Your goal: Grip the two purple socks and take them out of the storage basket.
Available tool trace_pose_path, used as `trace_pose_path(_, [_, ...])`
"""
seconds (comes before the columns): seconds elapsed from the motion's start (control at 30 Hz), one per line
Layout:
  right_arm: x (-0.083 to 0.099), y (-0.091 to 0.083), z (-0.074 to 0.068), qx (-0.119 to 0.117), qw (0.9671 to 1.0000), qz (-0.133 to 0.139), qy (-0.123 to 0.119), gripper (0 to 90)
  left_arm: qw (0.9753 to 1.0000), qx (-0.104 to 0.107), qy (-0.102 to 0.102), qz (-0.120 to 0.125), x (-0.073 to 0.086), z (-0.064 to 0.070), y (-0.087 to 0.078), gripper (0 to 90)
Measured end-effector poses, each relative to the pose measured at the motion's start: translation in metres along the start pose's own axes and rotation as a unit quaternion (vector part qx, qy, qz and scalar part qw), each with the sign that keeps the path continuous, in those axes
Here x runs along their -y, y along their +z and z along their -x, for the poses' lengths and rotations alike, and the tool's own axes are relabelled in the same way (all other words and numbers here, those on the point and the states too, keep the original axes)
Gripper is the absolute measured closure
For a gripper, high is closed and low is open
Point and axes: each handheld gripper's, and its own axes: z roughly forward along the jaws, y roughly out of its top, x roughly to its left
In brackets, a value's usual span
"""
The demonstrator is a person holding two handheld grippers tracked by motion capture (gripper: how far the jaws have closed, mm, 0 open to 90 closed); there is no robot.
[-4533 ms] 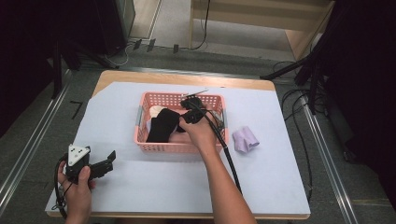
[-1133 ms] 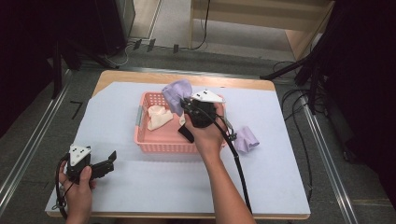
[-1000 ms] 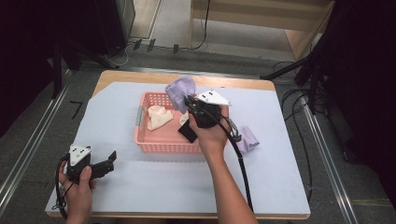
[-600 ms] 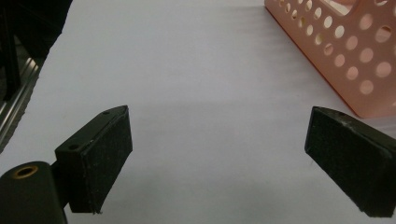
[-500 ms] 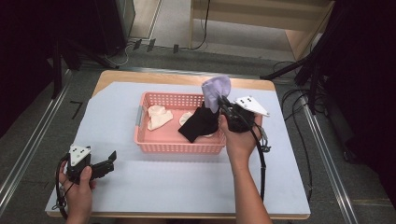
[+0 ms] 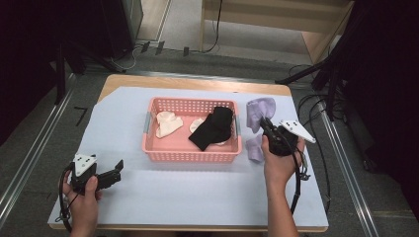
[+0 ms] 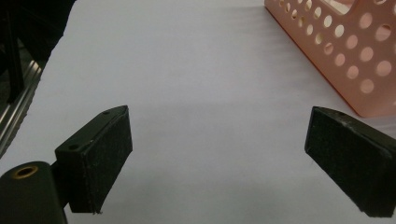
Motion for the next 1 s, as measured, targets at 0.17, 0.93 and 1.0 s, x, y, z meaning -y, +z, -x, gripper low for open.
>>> trace_pose_path(0.17, [0.016, -0.003, 0.013, 0.024, 0.9989, -0.032, 0.022, 85.0, 1.0000, 0.000, -0.001, 0.003, 0.000, 0.000, 0.000, 8.2])
trace_pose_path(0.93, [0.042, -0.037, 0.043, -0.010, 0.9991, -0.019, 0.037, 36.5, 0.9999, 0.000, 0.003, 0.011, 0.001, 0.001, -0.002, 8.2])
trace_pose_path(1.0, [0.042, -0.044, 0.046, -0.012, 0.9992, -0.011, 0.037, 34.2, 0.9999, 0.001, 0.002, 0.012, 0.001, 0.001, -0.002, 8.2])
